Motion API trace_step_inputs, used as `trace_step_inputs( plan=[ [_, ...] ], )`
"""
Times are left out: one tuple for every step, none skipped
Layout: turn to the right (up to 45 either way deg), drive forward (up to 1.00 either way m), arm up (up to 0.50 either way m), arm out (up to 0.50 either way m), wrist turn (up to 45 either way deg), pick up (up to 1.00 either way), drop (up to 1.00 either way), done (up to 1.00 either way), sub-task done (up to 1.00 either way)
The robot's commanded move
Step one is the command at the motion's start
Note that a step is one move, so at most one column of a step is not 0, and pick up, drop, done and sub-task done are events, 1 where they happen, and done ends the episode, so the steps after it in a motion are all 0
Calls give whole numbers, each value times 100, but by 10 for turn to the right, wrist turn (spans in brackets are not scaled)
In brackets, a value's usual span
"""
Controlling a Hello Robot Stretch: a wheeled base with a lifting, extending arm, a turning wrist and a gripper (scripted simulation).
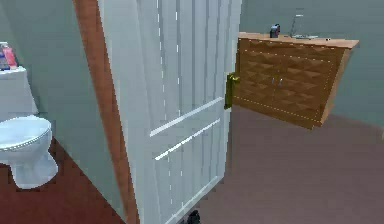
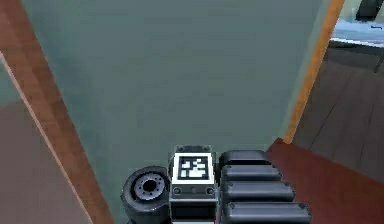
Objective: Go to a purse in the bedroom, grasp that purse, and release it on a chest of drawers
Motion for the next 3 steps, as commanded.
trace_step_inputs(
  plan=[
    [150, 0, 0, 0, 0, 0, 0, 0, 0],
    [0, 70, 0, 0, 0, 0, 0, 0, 0],
    [450, 0, 0, 0, 0, 0, 0, 0, 0]
  ],
)
